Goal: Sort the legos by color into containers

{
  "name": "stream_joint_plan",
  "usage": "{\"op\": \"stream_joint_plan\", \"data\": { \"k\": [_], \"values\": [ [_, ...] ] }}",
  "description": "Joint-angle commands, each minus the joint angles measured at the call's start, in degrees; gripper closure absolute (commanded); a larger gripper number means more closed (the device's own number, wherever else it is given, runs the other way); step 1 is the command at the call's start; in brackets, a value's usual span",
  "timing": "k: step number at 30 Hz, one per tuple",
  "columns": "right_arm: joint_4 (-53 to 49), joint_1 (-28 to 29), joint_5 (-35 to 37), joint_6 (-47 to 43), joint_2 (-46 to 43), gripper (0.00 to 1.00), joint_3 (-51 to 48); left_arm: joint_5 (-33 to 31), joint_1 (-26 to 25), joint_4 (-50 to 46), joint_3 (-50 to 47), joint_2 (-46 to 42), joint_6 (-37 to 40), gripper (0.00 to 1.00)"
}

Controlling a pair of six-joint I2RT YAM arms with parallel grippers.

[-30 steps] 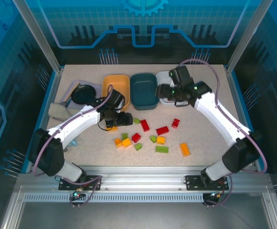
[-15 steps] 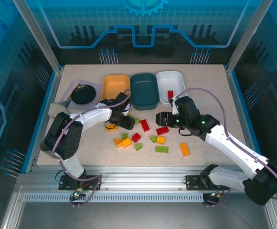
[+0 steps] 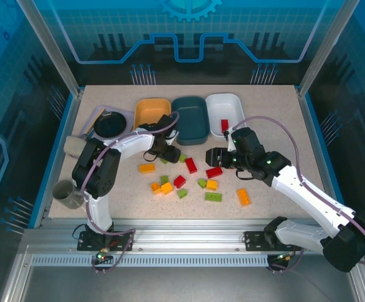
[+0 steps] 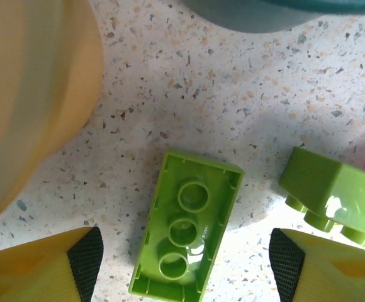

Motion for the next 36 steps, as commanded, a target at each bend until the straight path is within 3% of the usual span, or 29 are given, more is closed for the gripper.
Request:
{"op": "stream_joint_plan", "data": {
  "k": [1, 10, 17, 28, 32, 36],
  "values": [
    [-0.6, -0.1, -0.8, 0.2, 0.6, 0.3, 1.2, 0.7, 0.4, -2.7, 1.2, 1.9, 0.1, 0.28],
    [-0.8, -0.7, -0.3, 0.4, 0.6, 0.3, 1.3, 2.9, 0.4, -4.2, 2.7, 5.6, -2.5, 0.42],
    [-1.0, -1.1, -0.2, 0.5, 0.7, 0.3, 1.4, 2.8, -0.4, -4.3, 2.5, 5.6, -4.2, 0.62],
    [0.8, -1.0, -1.3, -1.0, -0.4, 0.3, 1.5, -1.5, -5.9, -8.3, -1.4, -4.4, -12.1, 0.65],
    [6.3, -0.6, -4.8, -2.8, -1.9, 0.3, 0.6, -1.6, -5.6, -12.9, 0.2, -10.5, -16.1, 0.65],
    [14.3, 1.0, -5.6, -3.7, -1.9, 0.28, 0.1, -1.1, -1.8, -18.2, 6.0, -12.0, -17.4, 0.65]
  ]
}}
